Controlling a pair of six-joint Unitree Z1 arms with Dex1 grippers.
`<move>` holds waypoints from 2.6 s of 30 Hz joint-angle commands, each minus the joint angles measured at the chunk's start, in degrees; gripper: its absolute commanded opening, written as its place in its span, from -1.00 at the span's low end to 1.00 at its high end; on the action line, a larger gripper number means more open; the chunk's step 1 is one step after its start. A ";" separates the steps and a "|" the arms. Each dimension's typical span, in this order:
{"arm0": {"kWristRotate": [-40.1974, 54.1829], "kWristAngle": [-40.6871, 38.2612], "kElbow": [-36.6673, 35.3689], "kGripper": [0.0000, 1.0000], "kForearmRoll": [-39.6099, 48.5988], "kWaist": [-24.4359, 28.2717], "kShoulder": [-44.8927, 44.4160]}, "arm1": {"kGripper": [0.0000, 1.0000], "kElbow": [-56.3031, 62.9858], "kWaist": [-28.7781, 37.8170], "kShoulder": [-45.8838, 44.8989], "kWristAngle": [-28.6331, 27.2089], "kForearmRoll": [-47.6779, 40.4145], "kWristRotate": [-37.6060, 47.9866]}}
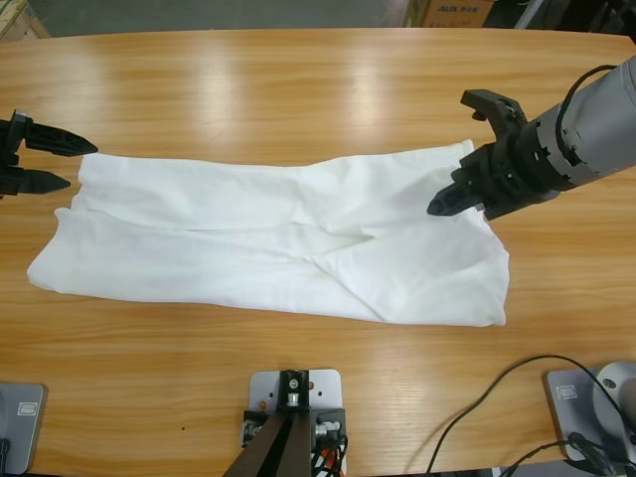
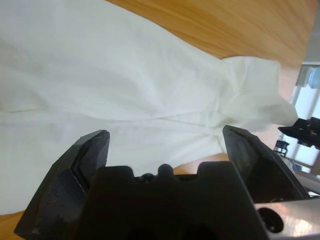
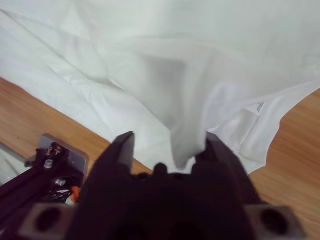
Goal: Fold clothes
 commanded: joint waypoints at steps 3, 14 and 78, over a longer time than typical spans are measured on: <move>0.72 0.43 2.53 0.75 0.95 0.34 0.83 | 0.08 -0.86 0.59 1.74 2.15 0.66 -0.85; 0.72 0.43 3.57 0.75 0.97 0.42 -0.35 | -0.02 -0.97 3.12 3.75 7.66 0.76 -0.17; 0.52 0.52 5.34 0.74 1.64 0.35 -5.57 | -1.00 13.60 2.44 0.02 -1.11 -8.82 11.14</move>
